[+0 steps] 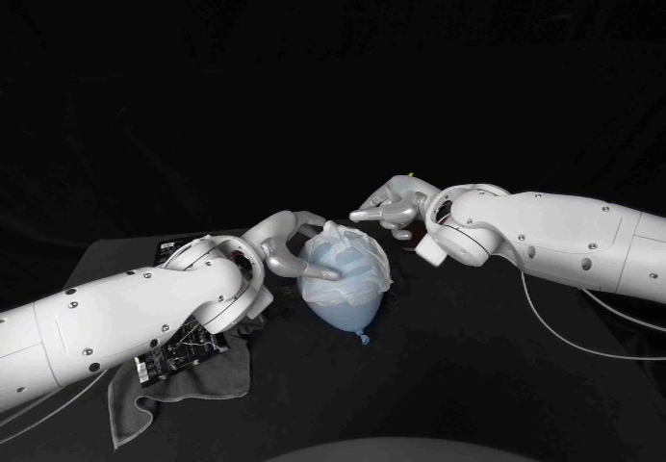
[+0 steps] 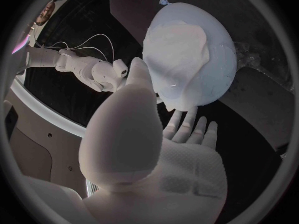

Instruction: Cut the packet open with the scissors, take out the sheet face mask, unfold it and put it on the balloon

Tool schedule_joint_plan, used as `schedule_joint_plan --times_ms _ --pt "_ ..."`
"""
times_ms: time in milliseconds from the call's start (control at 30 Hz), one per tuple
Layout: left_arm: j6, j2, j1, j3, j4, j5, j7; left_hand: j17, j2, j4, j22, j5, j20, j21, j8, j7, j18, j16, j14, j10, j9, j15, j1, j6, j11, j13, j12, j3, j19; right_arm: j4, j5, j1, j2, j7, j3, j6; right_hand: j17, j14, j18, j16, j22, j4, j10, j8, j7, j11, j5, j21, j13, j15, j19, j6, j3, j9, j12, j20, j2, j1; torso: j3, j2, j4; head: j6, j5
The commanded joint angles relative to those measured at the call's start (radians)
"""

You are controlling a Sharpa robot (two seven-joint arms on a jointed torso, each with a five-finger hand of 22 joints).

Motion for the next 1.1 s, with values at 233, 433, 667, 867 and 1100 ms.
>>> schedule_joint_plan --times_ms 233,433,667,867,1100 --pt "-0.027 -0.011 -0.002 -0.001 0.025 -0.010 0.031 0.003 -0.001 0.001 0.001 -0.005 0.000 -0.003 0.006 0.146 0.025 0.011 0.008 0.012 0.003 -0.009 0.021 0.014 -0.006 0.000 0.008 0.007 -0.009 0.017 -0.038 0.007 0.021 -0.062 0.001 0.047 0.263 0.106 -0.026 0.007 0.091 -0.002 0.112 -0.008 0.005 0.000 -0.007 0.076 0.592 0.008 0.040 -0.001 -0.007 0.007 0.580 0.004 -0.014 -0.026 -0.0006 -0.001 -0.0001 0.002 -0.003" --pt "-0.017 -0.014 -0.002 -0.002 0.023 -0.010 0.026 0.004 0.000 0.001 0.001 -0.005 0.000 -0.003 0.008 0.145 0.028 0.014 0.009 0.015 0.004 -0.013 0.028 0.017 -0.008 -0.001 0.010 0.009 -0.009 0.023 -0.094 0.008 0.036 -0.067 0.001 0.049 0.263 0.106 -0.027 0.007 0.102 -0.012 0.112 -0.009 0.006 0.001 -0.009 0.085 0.592 0.009 0.041 -0.003 -0.013 0.009 0.580 0.005 -0.026 -0.021 -0.0005 -0.001 -0.0001 0.001 -0.004" --pt "-0.008 -0.014 -0.002 -0.003 0.012 -0.011 0.021 0.005 0.001 0.001 0.001 -0.005 -0.001 -0.003 0.010 0.143 0.030 0.016 0.009 0.016 0.005 -0.016 0.035 0.021 -0.011 -0.002 0.011 0.011 -0.010 0.023 -0.175 0.008 0.043 -0.068 0.001 0.046 0.263 0.106 -0.028 0.007 0.109 -0.034 0.112 -0.010 0.007 0.003 -0.009 0.090 0.592 0.011 0.038 -0.006 -0.020 0.013 0.580 0.007 -0.045 -0.002 -0.0002 -0.001 -0.0005 -0.002 -0.003" --pt "-0.001 -0.014 -0.002 -0.004 0.008 -0.015 0.020 0.005 0.001 0.001 0.001 -0.005 -0.001 -0.003 0.013 0.142 0.033 0.018 0.010 0.018 0.007 -0.018 0.040 0.026 -0.012 -0.002 0.013 0.011 -0.011 0.017 -0.248 0.009 0.054 -0.072 0.001 0.044 0.263 0.106 -0.028 0.007 0.116 -0.069 0.112 -0.012 0.011 0.006 -0.009 0.093 0.592 0.014 0.034 -0.010 -0.015 0.017 0.580 0.010 -0.050 0.035 0.0000 -0.001 0.0000 -0.002 -0.004" --pt "0.001 -0.014 -0.002 -0.005 0.010 -0.016 0.020 0.006 0.002 0.001 0.002 -0.005 -0.001 -0.003 0.016 0.141 0.036 0.021 0.012 0.022 0.008 -0.021 0.046 0.032 -0.014 -0.003 0.015 0.012 -0.011 0.021 -0.297 0.008 0.060 -0.081 0.001 0.033 0.263 0.106 -0.029 0.007 0.128 -0.111 0.112 0.000 0.002 -0.001 -0.008 0.102 0.592 0.011 0.035 0.017 0.012 0.025 0.580 0.009 -0.021 0.091 -0.0004 -0.001 -0.0006 -0.003 -0.005"
